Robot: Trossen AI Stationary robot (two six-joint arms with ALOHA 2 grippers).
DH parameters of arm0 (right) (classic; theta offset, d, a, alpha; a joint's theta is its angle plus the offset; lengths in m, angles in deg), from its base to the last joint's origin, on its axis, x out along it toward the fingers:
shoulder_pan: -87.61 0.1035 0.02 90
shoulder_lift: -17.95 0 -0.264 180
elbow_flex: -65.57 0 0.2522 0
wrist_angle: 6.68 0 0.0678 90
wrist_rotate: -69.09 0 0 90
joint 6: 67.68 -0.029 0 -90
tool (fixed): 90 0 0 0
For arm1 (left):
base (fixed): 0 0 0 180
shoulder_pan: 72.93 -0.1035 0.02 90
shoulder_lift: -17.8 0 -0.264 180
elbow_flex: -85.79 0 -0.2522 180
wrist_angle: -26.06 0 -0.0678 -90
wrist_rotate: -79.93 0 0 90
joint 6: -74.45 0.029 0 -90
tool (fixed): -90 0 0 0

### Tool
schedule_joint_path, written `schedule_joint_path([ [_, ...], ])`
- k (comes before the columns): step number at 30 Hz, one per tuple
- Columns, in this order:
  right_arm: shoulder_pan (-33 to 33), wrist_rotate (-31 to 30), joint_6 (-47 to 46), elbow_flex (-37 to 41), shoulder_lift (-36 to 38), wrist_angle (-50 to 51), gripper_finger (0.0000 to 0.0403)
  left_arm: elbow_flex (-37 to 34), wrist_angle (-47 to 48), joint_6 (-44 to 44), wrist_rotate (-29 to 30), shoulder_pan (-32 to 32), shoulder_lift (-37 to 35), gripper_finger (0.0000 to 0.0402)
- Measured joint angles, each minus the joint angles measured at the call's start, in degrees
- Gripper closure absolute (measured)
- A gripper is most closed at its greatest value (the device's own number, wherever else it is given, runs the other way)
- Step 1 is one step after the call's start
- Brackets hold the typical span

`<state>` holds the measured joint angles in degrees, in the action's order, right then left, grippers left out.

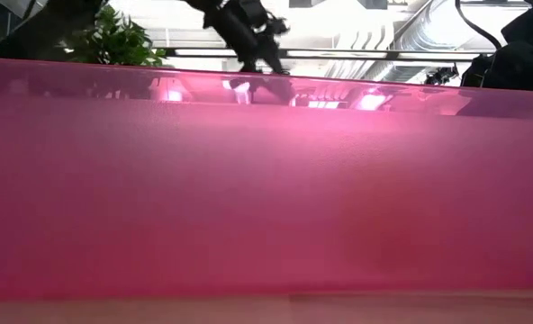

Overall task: Pick and place pill bottles into a basket
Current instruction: Put the white pill bottle into the red bin

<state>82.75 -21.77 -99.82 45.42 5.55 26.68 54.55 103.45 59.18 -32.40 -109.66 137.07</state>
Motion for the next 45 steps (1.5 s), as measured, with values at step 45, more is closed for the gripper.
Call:
schedule_joint_path([
  [45, 0.0, 0.4, 0.2, 0.0, 0.0, 0.0, 0.0091, -4.1, 1.1, -6.3, 3.8, 37.5, -17.6, 0.0188],
])
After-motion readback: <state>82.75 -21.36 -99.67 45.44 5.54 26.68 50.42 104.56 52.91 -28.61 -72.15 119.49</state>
